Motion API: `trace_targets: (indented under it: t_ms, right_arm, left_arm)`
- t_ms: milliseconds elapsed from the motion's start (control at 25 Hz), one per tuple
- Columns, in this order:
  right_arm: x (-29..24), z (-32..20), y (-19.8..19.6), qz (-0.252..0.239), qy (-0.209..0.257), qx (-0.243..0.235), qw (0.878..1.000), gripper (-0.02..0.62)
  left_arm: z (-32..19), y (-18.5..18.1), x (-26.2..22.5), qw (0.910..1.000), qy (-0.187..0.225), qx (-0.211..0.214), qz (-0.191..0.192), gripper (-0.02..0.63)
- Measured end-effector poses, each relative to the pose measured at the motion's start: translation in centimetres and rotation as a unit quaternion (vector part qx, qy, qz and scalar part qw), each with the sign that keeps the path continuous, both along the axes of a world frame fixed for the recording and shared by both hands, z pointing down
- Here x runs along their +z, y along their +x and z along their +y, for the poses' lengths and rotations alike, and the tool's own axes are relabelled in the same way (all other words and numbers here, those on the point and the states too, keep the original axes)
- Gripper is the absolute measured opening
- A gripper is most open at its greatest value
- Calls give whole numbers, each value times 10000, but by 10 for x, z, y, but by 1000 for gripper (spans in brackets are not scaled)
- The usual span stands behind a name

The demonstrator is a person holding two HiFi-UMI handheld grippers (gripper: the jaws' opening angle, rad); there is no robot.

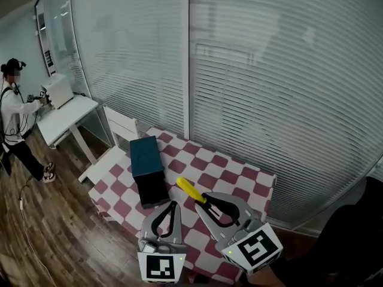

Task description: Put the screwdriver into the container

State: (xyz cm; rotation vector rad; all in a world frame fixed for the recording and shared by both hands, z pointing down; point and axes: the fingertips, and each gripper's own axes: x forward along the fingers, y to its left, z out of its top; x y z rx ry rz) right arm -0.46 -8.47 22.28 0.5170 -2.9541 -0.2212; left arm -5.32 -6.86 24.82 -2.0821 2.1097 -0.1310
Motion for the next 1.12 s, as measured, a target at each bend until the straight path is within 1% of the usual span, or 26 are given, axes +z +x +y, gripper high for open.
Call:
trace_targets:
  t_ms: [80, 200, 360, 480, 680, 880, 1120]
  right_arm:
    - [-1, 7, -9, -41, -2, -96, 9999, 95]
    - [3, 13, -22, -29, -35, -177, 9998, 95]
    - [15, 11, -46, 68, -153, -174, 9997, 95]
    - [24, 4, -72, 140, -229, -172, 9995, 95]
    - [43, -14, -115, 305, -399, -66, 9987, 95]
    - [72, -34, -144, 602, -649, 123, 9960, 95]
    - [113, -58, -170, 901, -985, 356, 9904, 95]
  left_arm:
    - [5, -12, -4, 9999, 42, -132, -51, 0]
    - [11, -32, -5, 9994, 88, -332, 18, 0]
    - [13, -56, 2, 9992, 77, -384, 88, 0]
    - [8, -81, 9, 9993, -10, -371, 102, 0]
    - [-8, -124, 12, 9995, 0, -276, 126, 0]
    - [-26, -157, 30, 9981, -190, -222, 550, 0]
    - [-45, -188, 57, 9963, -492, -153, 692, 0]
